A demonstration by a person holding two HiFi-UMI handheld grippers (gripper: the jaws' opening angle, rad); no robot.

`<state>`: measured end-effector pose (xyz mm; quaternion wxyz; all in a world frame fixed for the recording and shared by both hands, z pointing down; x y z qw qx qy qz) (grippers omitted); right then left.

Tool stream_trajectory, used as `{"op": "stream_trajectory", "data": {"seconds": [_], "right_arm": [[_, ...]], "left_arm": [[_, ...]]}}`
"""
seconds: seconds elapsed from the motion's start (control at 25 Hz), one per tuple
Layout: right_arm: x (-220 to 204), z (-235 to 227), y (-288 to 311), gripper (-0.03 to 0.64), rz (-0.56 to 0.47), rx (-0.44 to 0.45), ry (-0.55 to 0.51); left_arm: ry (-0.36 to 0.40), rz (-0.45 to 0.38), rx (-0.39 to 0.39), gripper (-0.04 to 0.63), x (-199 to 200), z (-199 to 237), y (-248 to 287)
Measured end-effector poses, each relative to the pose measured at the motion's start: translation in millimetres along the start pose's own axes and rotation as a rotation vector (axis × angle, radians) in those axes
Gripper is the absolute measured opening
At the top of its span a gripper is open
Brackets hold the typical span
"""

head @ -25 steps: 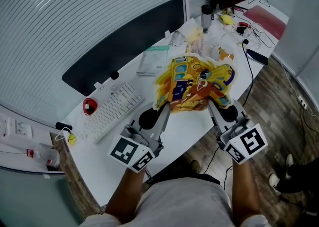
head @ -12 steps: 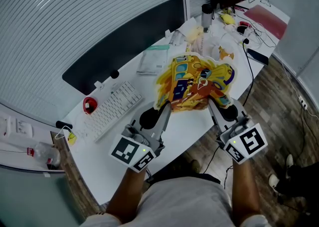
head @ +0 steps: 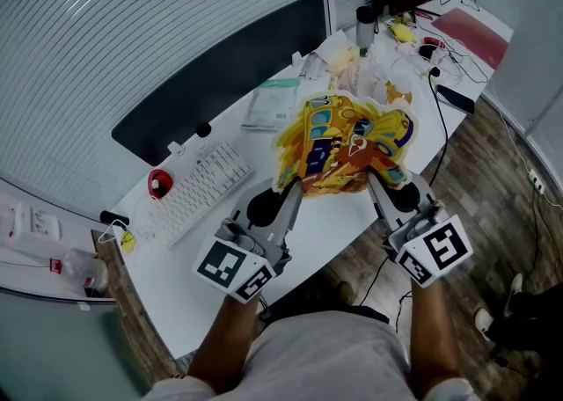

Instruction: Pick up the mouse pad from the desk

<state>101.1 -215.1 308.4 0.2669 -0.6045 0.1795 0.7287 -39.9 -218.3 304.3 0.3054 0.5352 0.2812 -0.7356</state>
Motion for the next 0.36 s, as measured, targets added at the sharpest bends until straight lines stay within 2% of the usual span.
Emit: {"op": "stream_trajectory", "data": {"seconds": [0.36], "right_arm": [[2.2,-1.7,-0.4,0.021,0.001,0.014,0.008]], "left_arm": [[-0.001,0.005,0.011,0.023,2.7,-3.5,-0.3]]}}
Point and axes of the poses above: the fingertips, and each gripper's own axes: y forward along the fingers, z to its left, x out of its top, the point moved 2 cm from there along -y, backward along the fingers, and after that the axes turned 11 degrees about -y, right-handed, at the moved point
